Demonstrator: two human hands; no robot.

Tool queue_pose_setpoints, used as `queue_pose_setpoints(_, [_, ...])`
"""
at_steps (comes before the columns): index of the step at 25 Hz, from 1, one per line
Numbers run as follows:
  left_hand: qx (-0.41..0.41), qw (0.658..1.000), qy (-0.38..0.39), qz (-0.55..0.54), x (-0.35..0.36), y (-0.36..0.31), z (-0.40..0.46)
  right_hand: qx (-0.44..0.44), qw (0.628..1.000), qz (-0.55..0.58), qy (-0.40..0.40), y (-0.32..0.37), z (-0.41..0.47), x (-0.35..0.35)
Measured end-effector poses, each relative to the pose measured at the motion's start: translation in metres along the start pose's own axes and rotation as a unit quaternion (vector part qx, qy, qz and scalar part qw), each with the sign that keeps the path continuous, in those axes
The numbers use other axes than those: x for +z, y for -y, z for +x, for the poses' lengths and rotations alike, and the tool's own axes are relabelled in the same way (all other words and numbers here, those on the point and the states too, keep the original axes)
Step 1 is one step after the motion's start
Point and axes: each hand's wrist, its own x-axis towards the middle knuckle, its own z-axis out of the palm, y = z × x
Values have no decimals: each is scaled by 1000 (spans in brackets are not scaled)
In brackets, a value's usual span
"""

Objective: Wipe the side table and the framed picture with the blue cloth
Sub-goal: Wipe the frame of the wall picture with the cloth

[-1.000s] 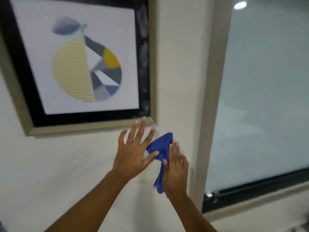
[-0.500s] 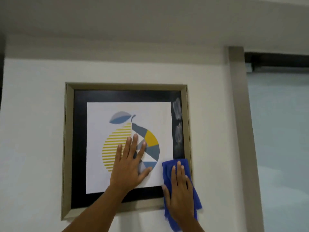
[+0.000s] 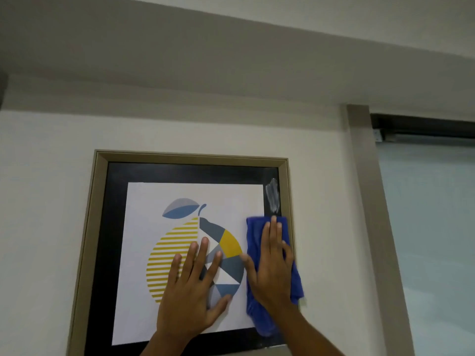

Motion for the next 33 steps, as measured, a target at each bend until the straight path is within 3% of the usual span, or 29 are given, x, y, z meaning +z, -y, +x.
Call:
queue_pose_setpoints(4, [-4, 1000, 6, 9, 0, 1, 2, -16, 999, -9, -42, 15, 95, -14])
queue_pose_setpoints(8, [-8, 1000, 0, -4, 1, 1, 2, -17, 998, -3, -60, 16, 112, -10])
queue_pose_setpoints(13, [-8, 1000, -5, -10, 1, -1, 0, 12, 999, 4, -51, -1, 7, 16])
queue_pose_setpoints(18, [-4, 1000, 1, -8, 2, 1, -1, 12, 1000, -23, 10, -22, -93, 24])
queue_pose_setpoints(21, [-1, 1000, -3, -7, 3, 2, -3, 5, 1000, -3, 21, -15, -65, 11])
queue_pose_setpoints(28, [-4, 1000, 8, -19, -3, 1, -2, -17, 997, 26, -67, 19, 121, -23])
queue_pose_setpoints(33, [-14, 1000, -9, -11, 0, -2, 0, -41, 992, 41, -110, 6, 79, -1])
